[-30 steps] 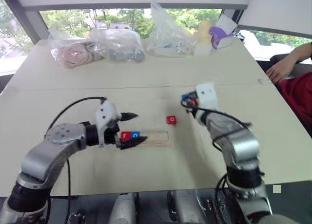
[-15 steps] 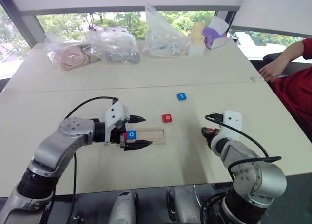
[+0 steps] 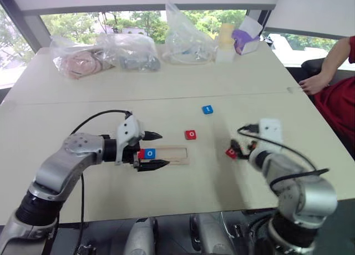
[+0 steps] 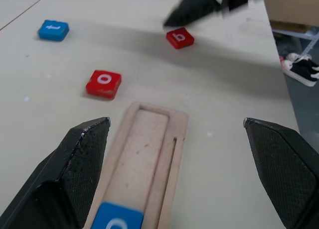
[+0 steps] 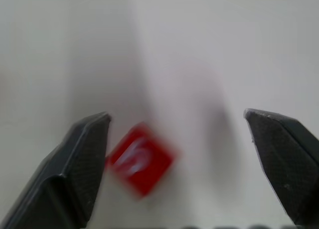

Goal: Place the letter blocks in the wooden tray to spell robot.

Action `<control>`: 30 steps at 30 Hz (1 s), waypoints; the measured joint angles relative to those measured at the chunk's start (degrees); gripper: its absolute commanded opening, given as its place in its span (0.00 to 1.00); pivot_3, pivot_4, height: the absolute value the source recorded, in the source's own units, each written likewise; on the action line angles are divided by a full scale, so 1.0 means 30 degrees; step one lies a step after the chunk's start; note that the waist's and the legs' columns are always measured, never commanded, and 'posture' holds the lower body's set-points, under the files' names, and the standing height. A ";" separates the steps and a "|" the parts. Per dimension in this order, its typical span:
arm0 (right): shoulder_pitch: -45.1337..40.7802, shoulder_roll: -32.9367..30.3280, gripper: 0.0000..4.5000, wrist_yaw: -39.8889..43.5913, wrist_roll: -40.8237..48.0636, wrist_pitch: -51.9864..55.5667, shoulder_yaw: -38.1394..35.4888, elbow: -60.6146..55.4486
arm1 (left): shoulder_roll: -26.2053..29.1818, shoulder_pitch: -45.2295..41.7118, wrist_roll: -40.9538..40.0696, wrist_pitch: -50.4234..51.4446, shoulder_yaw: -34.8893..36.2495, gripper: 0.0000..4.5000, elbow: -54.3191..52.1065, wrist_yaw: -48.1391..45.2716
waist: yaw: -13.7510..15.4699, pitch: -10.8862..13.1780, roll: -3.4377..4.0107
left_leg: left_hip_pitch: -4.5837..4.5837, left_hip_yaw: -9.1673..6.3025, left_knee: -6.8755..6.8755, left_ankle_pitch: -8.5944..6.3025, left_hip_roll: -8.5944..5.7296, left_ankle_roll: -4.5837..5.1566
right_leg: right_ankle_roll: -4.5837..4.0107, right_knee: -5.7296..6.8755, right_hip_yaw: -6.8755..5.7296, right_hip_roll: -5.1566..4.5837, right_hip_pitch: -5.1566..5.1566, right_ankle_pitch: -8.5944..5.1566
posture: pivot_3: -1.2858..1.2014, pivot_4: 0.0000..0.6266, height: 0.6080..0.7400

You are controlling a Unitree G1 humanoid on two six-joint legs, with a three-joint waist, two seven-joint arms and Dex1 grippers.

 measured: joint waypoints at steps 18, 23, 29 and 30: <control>0.8362 -0.7477 0.99 1.2382 0.3185 -1.7738 0.1810 0.6617 | 0.2858 -0.0166 -0.1709 0.1171 0.0355 1.00 -0.2239 -0.2468 | 0.0041 0.0016 -0.0056 | 0.0226 0.0018 -0.0125 -0.0002 -0.0034 0.0004 | 0.0120 -0.0010 0.0031 0.0029 0.0167 -0.0111 | 0.52 0.24 0.96; 0.7836 -0.6884 0.99 1.1405 0.2806 -1.8804 0.2675 0.7277 | 0.2865 -0.0124 -0.1645 0.1168 0.0339 1.00 -0.1864 -0.2424 | 0.0051 0.0018 -0.0063 | 0.0269 0.0023 -0.0116 -0.0001 -0.0034 0.0001 | 0.0103 -0.0010 0.0099 0.0022 0.0188 -0.0101 | 0.52 0.24 0.96; 0.6975 -0.6639 0.79 1.0977 0.2122 -2.0514 0.3671 0.9518 | 0.2879 -0.0115 -0.1289 0.1147 0.0268 1.00 -0.1749 -0.2424 | 0.0143 0.0018 -0.0066 | 0.0271 0.0061 -0.0131 -0.0001 -0.0047 0.0001 | 0.0042 -0.0009 0.0137 0.0023 0.0182 -0.0061 | 0.52 0.24 0.96; 0.6906 -0.6644 0.68 1.1046 0.2084 -2.0781 0.3833 0.9752 | 0.2918 -0.0087 -0.1252 0.1143 0.0268 1.00 -0.1705 -0.2423 | 0.0147 0.0018 -0.0066 | 0.0271 0.0065 -0.0134 -0.0001 -0.0047 0.0001 | 0.0044 -0.0007 0.0137 0.0029 0.0182 -0.0063 | 0.52 0.24 0.96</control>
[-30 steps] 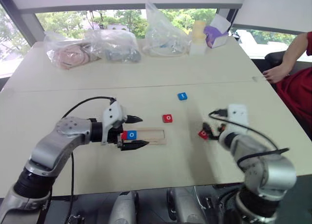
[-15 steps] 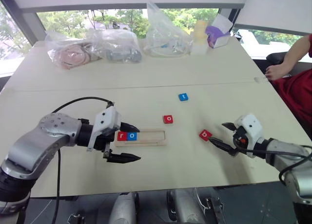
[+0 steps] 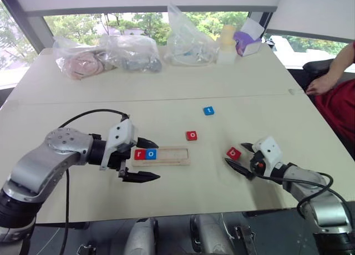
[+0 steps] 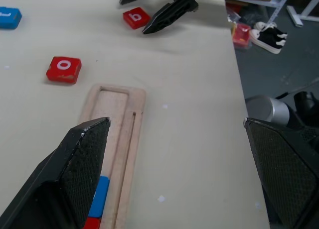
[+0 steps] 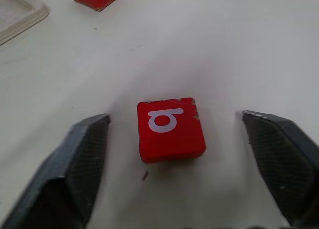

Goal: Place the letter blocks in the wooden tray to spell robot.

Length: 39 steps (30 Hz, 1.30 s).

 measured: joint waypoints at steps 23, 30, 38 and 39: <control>-1.0866 0.3846 0.27 0.1848 0.0279 0.2457 0.6948 0.3859 | 0.1820 0.5926 0.0826 -0.1911 0.5377 1.00 0.3390 -0.0435 | 0.0007 0.0013 -0.0041 | -0.0027 0.0010 -0.0046 0.0000 0.0019 0.0000 | -0.0028 0.0060 0.0110 0.0010 -0.0128 0.0028 | 0.52 0.24 0.96; -1.2339 0.5060 0.27 0.2932 -0.0725 0.1706 0.8820 0.5562 | 0.1898 0.8181 0.0815 -0.1972 0.6787 1.00 0.1894 -0.0001 | -0.0091 0.0009 -0.0050 | -0.0005 0.0048 -0.0020 0.0000 0.0023 -0.0002 | -0.0028 0.0052 0.0131 -0.0030 -0.0109 0.0031 | 0.52 0.24 0.96; -1.1746 0.5162 0.27 0.4179 -0.0740 0.1874 1.0142 0.4871 | 0.1889 0.8687 0.0327 -0.1221 0.7562 1.00 0.0420 0.0679 | -0.0133 0.0009 -0.0050 | 0.0011 0.0045 -0.0025 0.0000 0.0033 -0.0002 | -0.0029 0.0066 0.0127 -0.0007 -0.0108 0.0032 | 0.52 0.24 0.96; -1.1692 0.5160 0.27 0.4274 -0.0745 0.1874 1.0182 0.4799 | 0.1887 0.8677 0.0318 -0.1163 0.7561 1.00 0.0420 0.0768 | -0.0134 0.0009 -0.0050 | 0.0012 0.0045 -0.0024 0.0000 0.0033 -0.0002 | -0.0029 0.0069 0.0127 -0.0006 -0.0109 0.0032 | 0.52 0.24 0.96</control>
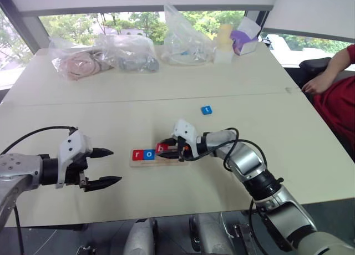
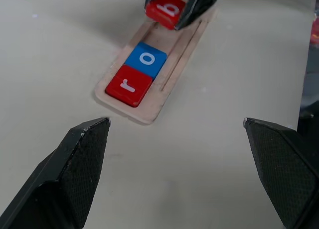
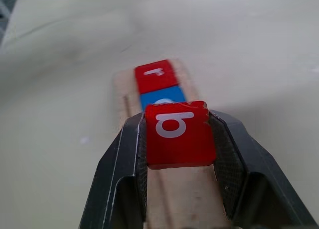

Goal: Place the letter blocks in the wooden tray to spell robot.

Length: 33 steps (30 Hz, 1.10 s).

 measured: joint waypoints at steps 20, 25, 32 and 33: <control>0.0017 0.0777 0.27 0.0578 -0.1433 -0.2146 0.0621 0.2320 | -0.0310 -0.1028 -0.0229 0.0296 -0.0674 1.00 0.0053 0.0794 | -0.0013 -0.0001 -0.0002 | 0.0005 0.0003 0.0000 0.0001 -0.0018 -0.0001 | -0.0001 0.0005 0.0001 0.0015 0.0000 0.0003 | 0.52 0.24 0.96; -0.0197 0.0921 0.27 0.0599 -0.1550 -0.2406 0.0610 0.2682 | -0.0489 -0.1039 -0.0242 0.0325 -0.0813 1.00 0.0031 0.0966 | -0.0014 -0.0002 -0.0004 | 0.0006 0.0004 0.0002 0.0000 -0.0018 -0.0001 | -0.0002 0.0004 0.0002 0.0015 0.0000 0.0004 | 0.52 0.24 0.96; -0.0240 0.1183 0.51 0.0601 -0.1903 -0.3026 0.0595 0.3371 | -0.0493 -0.1208 -0.0248 0.0353 -0.0845 1.00 0.0030 0.1263 | -0.0014 -0.0002 -0.0004 | 0.0007 0.0004 0.0004 0.0001 -0.0018 -0.0001 | -0.0001 0.0005 0.0002 0.0014 0.0004 0.0005 | 0.52 0.24 0.96; -0.0242 0.1217 0.61 0.0616 -0.1906 -0.3076 0.0594 0.3378 | -0.0493 -0.1210 -0.0250 0.0355 -0.0854 1.00 0.0029 0.1301 | -0.0015 -0.0002 -0.0003 | 0.0008 0.0003 0.0004 0.0001 -0.0017 -0.0001 | -0.0002 0.0005 0.0001 0.0015 0.0004 0.0005 | 0.52 0.24 0.96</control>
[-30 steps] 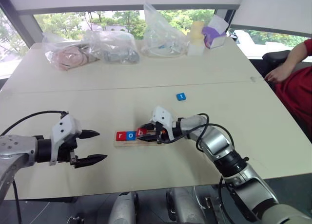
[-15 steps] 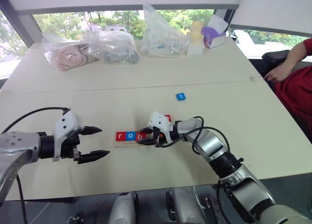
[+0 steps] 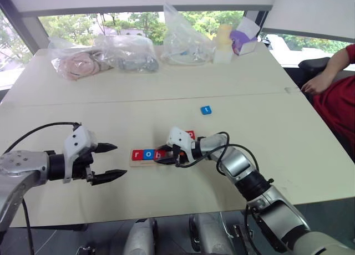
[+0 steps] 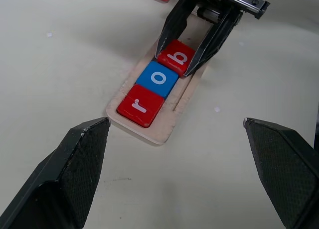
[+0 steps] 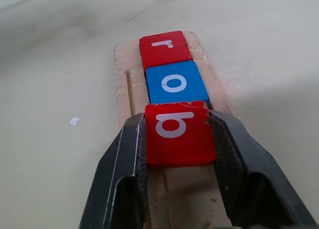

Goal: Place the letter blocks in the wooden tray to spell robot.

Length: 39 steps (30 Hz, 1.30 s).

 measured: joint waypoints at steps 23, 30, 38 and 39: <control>-0.0634 -0.0517 0.99 -0.0246 -0.1680 -0.3240 -0.0703 0.0845 | -0.0211 -0.0561 -0.0150 0.0367 -0.0597 1.00 -0.0240 0.0413 | -0.0003 0.0000 0.0000 | 0.0007 0.0003 0.0003 0.0000 -0.0010 -0.0001 | -0.0001 0.0001 0.0000 0.0000 0.0008 0.0000 | 0.52 0.24 0.96; -0.1867 -0.0282 0.99 -0.0758 -0.2586 -0.5347 -0.0818 0.3618 | -0.0357 -0.0653 -0.0127 0.0365 -0.0685 1.00 -0.0243 0.0486 | -0.0020 0.0000 -0.0001 | 0.0014 0.0001 0.0001 0.0001 -0.0009 -0.0001 | 0.0000 0.0014 0.0003 0.0012 0.0009 0.0001 | 0.52 0.24 0.96; -0.2016 0.0023 0.99 -0.0837 -0.2664 -0.5797 -0.0924 0.4198 | -0.0402 -0.0641 -0.0116 0.0365 -0.0738 1.00 -0.0283 0.0780 | -0.0013 0.0000 -0.0001 | 0.0014 0.0000 0.0003 0.0001 -0.0008 -0.0002 | 0.0000 0.0015 0.0004 0.0006 0.0012 0.0002 | 0.52 0.24 0.96; -0.2065 0.0006 0.99 -0.0838 -0.2796 -0.6065 -0.0894 0.4319 | -0.0404 -0.0641 -0.0116 0.0366 -0.0738 1.00 -0.0285 0.0790 | -0.0013 0.0000 0.0000 | 0.0014 -0.0001 0.0004 0.0001 -0.0008 -0.0002 | 0.0000 0.0016 0.0004 0.0007 0.0012 0.0002 | 0.52 0.24 0.96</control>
